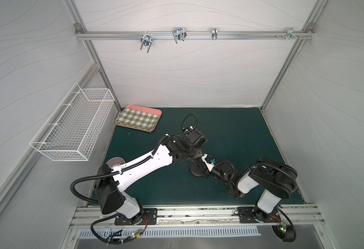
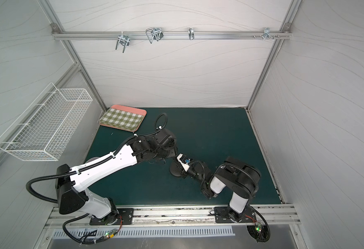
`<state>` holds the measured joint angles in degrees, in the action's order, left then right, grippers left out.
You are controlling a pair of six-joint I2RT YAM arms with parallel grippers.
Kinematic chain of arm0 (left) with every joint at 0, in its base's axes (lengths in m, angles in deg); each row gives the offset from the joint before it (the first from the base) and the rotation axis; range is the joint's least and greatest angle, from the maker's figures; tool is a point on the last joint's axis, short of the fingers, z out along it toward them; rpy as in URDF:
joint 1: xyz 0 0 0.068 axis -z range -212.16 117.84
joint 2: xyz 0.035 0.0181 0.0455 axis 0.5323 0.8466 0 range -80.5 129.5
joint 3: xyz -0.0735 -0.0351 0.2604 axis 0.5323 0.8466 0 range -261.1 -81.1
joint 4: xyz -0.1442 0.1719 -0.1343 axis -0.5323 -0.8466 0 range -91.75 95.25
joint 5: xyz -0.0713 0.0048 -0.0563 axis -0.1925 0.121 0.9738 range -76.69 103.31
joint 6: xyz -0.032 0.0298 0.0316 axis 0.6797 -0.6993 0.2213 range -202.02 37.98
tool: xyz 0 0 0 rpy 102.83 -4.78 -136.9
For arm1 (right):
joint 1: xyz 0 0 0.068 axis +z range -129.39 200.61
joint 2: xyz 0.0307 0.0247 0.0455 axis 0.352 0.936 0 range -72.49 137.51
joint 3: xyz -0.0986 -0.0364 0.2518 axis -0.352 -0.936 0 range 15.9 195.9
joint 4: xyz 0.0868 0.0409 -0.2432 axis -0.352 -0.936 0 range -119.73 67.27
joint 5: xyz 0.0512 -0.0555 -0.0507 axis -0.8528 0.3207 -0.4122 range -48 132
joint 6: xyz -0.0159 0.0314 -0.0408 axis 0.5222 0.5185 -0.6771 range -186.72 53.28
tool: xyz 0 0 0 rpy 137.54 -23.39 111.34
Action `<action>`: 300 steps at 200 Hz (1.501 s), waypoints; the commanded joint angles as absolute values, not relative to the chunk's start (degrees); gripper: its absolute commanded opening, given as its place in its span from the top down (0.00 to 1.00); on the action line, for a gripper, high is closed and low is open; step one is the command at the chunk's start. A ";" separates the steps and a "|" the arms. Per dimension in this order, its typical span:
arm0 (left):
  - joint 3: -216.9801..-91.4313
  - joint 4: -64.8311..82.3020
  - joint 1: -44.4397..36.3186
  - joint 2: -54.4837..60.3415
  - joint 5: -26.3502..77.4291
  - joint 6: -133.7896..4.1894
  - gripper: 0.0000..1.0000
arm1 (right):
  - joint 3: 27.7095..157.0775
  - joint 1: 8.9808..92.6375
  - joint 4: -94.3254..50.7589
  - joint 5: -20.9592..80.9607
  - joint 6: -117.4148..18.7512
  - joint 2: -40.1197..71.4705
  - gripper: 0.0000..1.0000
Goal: Assemble a microphone stand
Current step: Hold the microphone stand pole at the microphone stand base.
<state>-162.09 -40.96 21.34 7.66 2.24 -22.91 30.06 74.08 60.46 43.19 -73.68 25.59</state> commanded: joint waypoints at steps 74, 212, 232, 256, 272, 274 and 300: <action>-166.62 -41.99 21.02 12.33 0.12 -22.13 0.79 | 28.21 73.21 56.69 40.57 -75.15 26.94 0.83; -168.50 -40.68 21.28 15.46 5.36 -37.06 0.93 | 30.08 53.94 56.51 0.49 -65.17 26.60 0.41; -169.37 -40.11 21.78 15.81 5.57 -39.53 0.93 | 32.88 52.49 55.75 -4.12 -64.96 28.20 0.41; -171.16 -40.21 22.83 16.98 6.34 -43.38 0.93 | 36.53 51.11 56.56 -9.37 -63.30 31.87 0.46; -171.97 -40.86 23.30 17.89 6.71 -45.22 0.93 | 38.82 50.34 56.57 -12.69 -62.59 34.45 0.51; -172.04 -40.88 23.36 17.95 6.69 -45.31 0.93 | 38.97 50.28 56.61 -13.02 -62.59 34.64 0.52; -171.18 -39.90 23.91 17.61 6.72 -46.19 0.93 | 40.68 49.46 56.60 -14.19 -62.71 36.41 0.68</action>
<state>-169.92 -41.25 22.93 16.97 4.38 -44.04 39.37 50.30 55.20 -9.22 -63.12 34.82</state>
